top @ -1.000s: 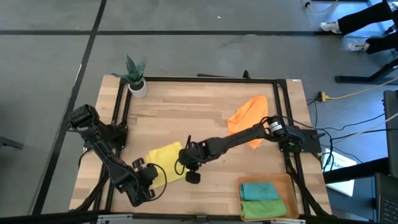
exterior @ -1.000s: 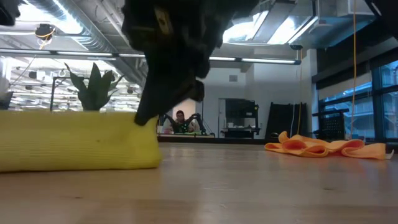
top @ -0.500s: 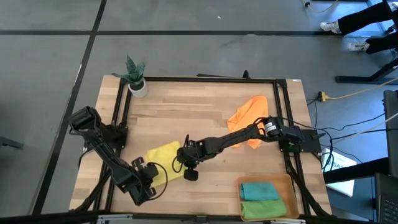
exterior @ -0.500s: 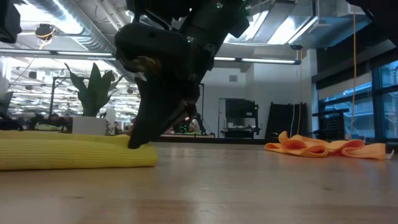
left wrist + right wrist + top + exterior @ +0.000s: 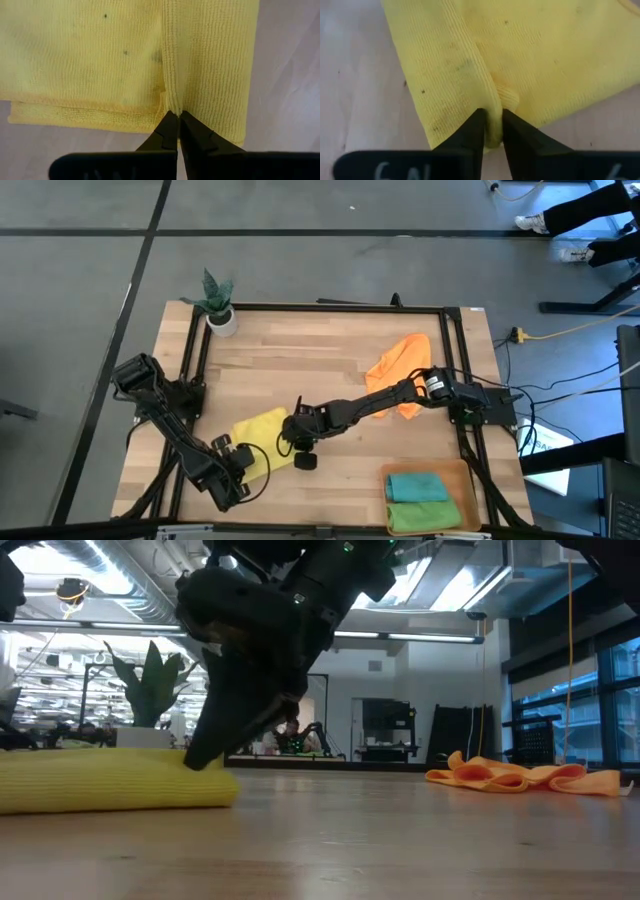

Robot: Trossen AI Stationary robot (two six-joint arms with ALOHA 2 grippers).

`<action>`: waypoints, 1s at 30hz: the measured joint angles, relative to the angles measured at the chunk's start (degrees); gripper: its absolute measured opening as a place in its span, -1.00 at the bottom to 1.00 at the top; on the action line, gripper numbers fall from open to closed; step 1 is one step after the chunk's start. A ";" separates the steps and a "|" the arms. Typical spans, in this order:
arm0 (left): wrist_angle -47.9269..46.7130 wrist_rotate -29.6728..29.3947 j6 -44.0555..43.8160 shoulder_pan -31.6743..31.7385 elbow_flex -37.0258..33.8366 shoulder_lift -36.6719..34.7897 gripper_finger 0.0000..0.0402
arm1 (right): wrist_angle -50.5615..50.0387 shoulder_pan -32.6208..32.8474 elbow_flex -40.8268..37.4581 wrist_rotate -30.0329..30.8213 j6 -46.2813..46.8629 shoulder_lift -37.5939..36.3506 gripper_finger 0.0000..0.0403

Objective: Roll microfiber towels into tight, uniform cylinder then place into a basket
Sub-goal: Roll the yellow microfiber towel

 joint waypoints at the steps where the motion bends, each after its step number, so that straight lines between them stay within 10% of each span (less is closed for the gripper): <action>1: 0.00 0.07 -0.01 0.00 0.00 0.00 -0.99 | 0.24 0.00 0.00 0.01 -0.96 0.00 -0.60; 15: -1.66 2.96 3.44 0.13 0.00 -0.06 -0.58 | 1.59 -0.20 0.36 -0.08 -2.49 0.00 0.00; 30: -16.60 5.33 -0.06 -0.52 6.21 -2.40 -0.60 | 1.70 -0.33 0.48 6.78 -2.30 -0.02 -0.04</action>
